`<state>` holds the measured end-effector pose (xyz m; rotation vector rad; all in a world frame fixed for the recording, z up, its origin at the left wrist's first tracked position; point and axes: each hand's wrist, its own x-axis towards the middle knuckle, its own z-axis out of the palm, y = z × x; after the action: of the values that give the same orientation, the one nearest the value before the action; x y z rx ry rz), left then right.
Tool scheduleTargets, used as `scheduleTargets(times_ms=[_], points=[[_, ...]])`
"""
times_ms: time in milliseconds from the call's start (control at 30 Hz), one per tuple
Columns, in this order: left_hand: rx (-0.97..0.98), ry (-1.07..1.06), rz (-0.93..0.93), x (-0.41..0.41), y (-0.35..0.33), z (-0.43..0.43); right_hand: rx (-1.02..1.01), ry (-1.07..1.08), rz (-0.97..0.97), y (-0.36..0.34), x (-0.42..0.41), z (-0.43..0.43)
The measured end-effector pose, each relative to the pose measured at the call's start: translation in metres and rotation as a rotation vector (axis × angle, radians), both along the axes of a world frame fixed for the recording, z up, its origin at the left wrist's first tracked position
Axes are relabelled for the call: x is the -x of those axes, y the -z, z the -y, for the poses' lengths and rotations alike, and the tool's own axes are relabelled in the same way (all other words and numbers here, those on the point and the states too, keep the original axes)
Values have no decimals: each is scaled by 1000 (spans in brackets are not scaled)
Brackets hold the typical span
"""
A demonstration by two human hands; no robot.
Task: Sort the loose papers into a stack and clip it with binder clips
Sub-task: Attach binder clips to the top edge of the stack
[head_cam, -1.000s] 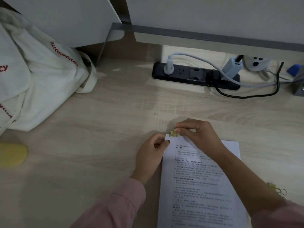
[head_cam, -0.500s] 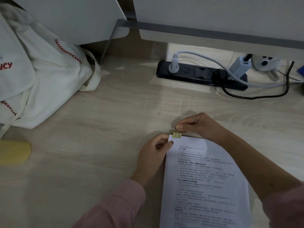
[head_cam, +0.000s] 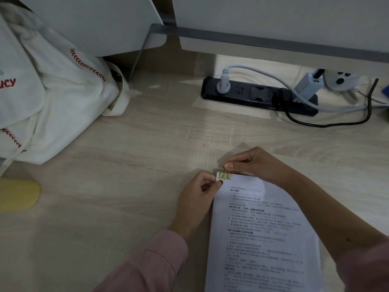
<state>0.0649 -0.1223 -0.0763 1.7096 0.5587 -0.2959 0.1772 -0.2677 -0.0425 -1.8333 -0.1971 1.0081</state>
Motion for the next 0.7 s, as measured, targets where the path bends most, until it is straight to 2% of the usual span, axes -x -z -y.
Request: scheduleTargets(times_ms=[333, 533, 700], points=[[-64, -1, -23, 0, -4, 2, -12, 47, 11, -7, 11, -1], [-154, 21, -17, 2, -14, 9, 145, 277, 382, -15, 49, 33], [-356, 106, 87, 17, -19, 22, 369, 384, 561, -12, 108, 93]])
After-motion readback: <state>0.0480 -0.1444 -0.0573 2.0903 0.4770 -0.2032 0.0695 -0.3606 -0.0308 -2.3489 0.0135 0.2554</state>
